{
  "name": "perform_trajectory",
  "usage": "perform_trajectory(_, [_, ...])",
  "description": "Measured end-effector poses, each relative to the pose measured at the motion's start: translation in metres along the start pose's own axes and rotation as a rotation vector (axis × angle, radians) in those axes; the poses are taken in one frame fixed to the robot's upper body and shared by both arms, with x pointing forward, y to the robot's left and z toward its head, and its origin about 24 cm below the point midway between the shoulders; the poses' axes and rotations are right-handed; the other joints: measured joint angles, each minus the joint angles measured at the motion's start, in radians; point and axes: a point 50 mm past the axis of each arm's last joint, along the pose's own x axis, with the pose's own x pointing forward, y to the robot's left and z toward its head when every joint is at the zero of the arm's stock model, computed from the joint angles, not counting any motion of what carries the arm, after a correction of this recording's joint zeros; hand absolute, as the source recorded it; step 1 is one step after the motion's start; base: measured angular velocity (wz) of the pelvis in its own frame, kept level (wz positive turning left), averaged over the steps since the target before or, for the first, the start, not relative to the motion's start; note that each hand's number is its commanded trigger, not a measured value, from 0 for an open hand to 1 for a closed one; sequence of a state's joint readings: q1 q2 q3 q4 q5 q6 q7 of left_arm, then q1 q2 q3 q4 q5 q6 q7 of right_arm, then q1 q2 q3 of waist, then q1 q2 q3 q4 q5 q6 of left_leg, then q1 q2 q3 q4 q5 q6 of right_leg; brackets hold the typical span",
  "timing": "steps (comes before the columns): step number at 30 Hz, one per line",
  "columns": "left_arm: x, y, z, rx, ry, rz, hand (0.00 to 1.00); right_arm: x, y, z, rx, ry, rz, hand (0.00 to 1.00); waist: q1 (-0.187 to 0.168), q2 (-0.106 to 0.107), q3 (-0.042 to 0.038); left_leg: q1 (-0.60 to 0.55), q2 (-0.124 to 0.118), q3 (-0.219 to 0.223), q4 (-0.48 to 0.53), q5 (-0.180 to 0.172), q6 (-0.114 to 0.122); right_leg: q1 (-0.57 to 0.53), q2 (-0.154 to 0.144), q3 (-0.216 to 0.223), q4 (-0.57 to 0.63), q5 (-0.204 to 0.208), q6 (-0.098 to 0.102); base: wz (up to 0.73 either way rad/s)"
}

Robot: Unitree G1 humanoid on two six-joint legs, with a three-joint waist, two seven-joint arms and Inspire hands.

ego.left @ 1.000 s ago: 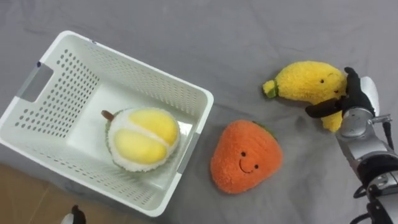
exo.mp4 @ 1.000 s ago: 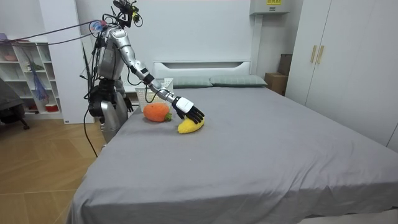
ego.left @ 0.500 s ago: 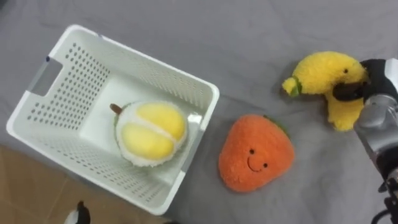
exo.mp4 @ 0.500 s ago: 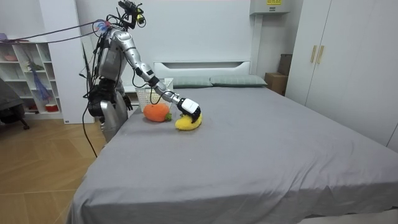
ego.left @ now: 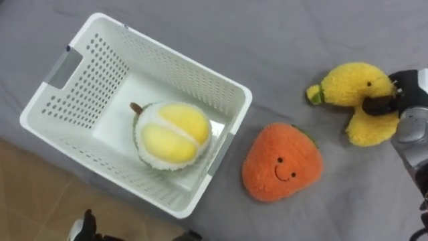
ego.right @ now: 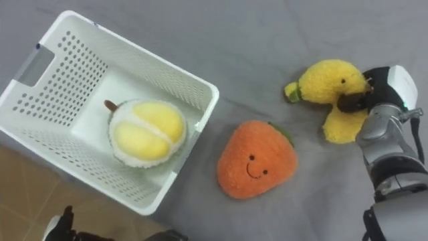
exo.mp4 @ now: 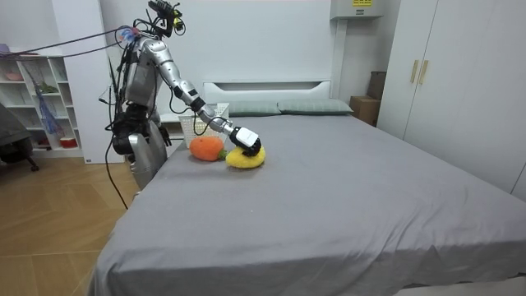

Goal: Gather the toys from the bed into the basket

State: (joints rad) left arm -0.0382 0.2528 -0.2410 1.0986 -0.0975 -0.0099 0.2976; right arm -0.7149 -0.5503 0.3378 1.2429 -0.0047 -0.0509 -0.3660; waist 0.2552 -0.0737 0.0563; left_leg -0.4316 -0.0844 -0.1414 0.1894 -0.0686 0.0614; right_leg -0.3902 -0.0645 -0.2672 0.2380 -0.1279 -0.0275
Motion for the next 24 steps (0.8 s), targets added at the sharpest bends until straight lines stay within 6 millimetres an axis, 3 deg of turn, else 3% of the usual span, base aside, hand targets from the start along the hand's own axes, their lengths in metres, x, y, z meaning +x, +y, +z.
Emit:
perform_trajectory(1, [-0.001,0.000,-0.003,-0.008,0.007,0.000,0.00,0.000,0.001,-0.002,0.002,0.012,0.003,1.00,-0.005,0.014,-0.0003,0.004,0.000,0.008,0.000,0.001,0.001,0.006,-0.002,-0.007,0.000,0.000,0.000,0.00])
perform_trajectory(8, [0.000,0.001,0.002,-0.042,-0.015,0.002,0.00,-0.001,0.002,-0.001,0.010,0.005,0.012,1.00,-0.013,0.015,-0.0013,0.018,0.002,0.029,0.002,0.013,0.002,0.008,-0.006,-0.006,0.022,0.001,-0.003,-0.05])
perform_trajectory(14, [0.000,0.003,0.002,-0.055,-0.015,0.008,0.00,-0.004,0.005,0.025,0.093,-0.119,0.025,1.00,-0.055,0.009,-0.0051,0.049,0.003,0.030,0.000,0.021,0.000,0.044,-0.004,-0.007,0.011,0.004,-0.005,0.01])
perform_trajectory(18, [0.000,0.004,0.000,-0.069,-0.010,0.014,0.00,-0.015,0.013,0.029,0.122,-0.194,0.068,1.00,-0.079,-0.005,-0.0183,0.087,0.002,0.032,-0.004,0.020,0.000,0.087,-0.003,-0.010,-0.001,0.004,-0.005,0.04])
perform_trajectory(20, [-0.001,0.003,-0.002,-0.067,-0.006,0.012,0.00,-0.021,0.015,0.033,0.119,-0.241,0.077,1.00,-0.088,-0.007,-0.0199,0.109,0.002,0.040,-0.006,0.018,0.002,0.107,-0.004,-0.006,-0.002,0.004,-0.004,-0.06])
perform_trajectory(23, [-0.005,0.006,-0.012,-0.090,0.004,0.024,0.00,-0.036,0.019,0.043,0.145,-0.335,0.102,1.00,-0.096,-0.009,-0.0357,0.161,0.008,0.066,-0.022,0.012,0.006,0.154,0.001,0.013,-0.021,0.006,0.001,-0.22])
perform_trajectory(24, [-0.007,0.007,-0.018,-0.100,0.014,0.031,0.00,-0.044,0.022,0.045,0.156,-0.370,0.121,1.00,-0.100,-0.008,-0.0458,0.189,0.009,0.073,-0.032,0.009,0.008,0.178,0.003,0.018,-0.027,0.005,0.002,-0.16])
